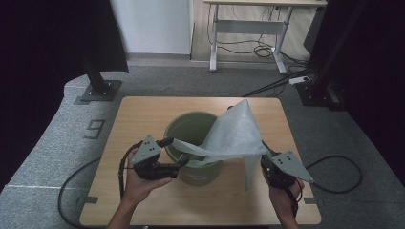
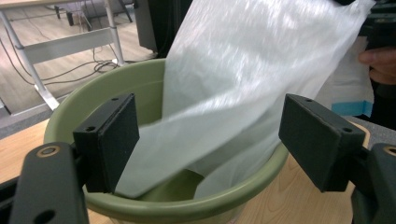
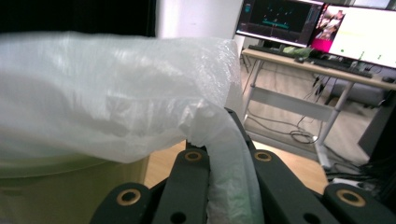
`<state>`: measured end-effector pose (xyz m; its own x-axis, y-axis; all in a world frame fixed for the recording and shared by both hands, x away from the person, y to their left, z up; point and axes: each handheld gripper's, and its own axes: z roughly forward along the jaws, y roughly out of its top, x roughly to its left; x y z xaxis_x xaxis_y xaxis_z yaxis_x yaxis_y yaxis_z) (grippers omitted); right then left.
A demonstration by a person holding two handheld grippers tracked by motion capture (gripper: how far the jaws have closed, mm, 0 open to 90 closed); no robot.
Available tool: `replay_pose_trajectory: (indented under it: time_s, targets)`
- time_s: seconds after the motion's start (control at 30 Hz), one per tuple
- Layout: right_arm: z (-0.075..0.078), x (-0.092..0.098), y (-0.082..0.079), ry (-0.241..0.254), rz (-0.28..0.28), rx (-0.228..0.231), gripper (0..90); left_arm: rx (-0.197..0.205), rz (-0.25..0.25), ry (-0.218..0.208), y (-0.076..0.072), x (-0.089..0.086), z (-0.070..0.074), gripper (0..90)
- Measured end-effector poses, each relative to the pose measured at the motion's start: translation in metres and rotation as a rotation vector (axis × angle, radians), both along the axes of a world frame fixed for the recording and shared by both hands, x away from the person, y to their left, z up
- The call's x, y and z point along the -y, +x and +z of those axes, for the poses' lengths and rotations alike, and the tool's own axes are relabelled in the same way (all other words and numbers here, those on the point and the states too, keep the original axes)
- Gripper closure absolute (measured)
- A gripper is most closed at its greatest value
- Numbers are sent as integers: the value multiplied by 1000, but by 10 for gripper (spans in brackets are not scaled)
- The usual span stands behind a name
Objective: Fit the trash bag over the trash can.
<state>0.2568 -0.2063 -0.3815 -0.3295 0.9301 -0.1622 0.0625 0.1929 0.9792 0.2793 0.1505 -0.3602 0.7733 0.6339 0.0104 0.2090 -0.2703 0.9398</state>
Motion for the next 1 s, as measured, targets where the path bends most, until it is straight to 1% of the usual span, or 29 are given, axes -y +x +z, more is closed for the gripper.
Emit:
replay_pose_trajectory:
  time_s: [0.13,0.27,0.37,0.47,0.5,0.6,0.7,0.73,0.8,0.87,0.93,1.0]
  targets:
    - [-1,-2,-2,21,27,-17,884,-3,-31,8,0,8,1,193]
    - [2,-14,-8,19,78,-14,883,-11,-67,23,0,17,-2,195]
    - [7,-26,-13,9,118,-6,883,-19,-102,15,-1,21,-3,197]
    - [9,-37,-13,7,174,-27,883,-29,-140,4,-2,25,-6,192]
    - [9,-40,-12,17,197,-41,884,-32,-144,7,-3,26,-6,189]
    - [11,-45,-9,52,242,-70,883,-31,-159,14,-4,29,-9,180]
    - [11,-48,-7,80,270,-91,883,-34,-168,17,-4,31,-13,178]
    - [11,-49,-6,86,278,-95,883,-36,-159,24,-4,33,-15,181]
    - [9,-49,-5,89,292,-99,883,-32,-142,33,-3,34,-18,217]
    - [8,-49,-5,104,313,-101,883,-38,-136,22,-3,34,-20,260]
    - [6,-48,-6,110,322,-104,882,-38,-138,2,-2,33,-21,346]
    - [5,-47,-7,113,326,-105,879,-33,-131,0,-1,33,-21,428]
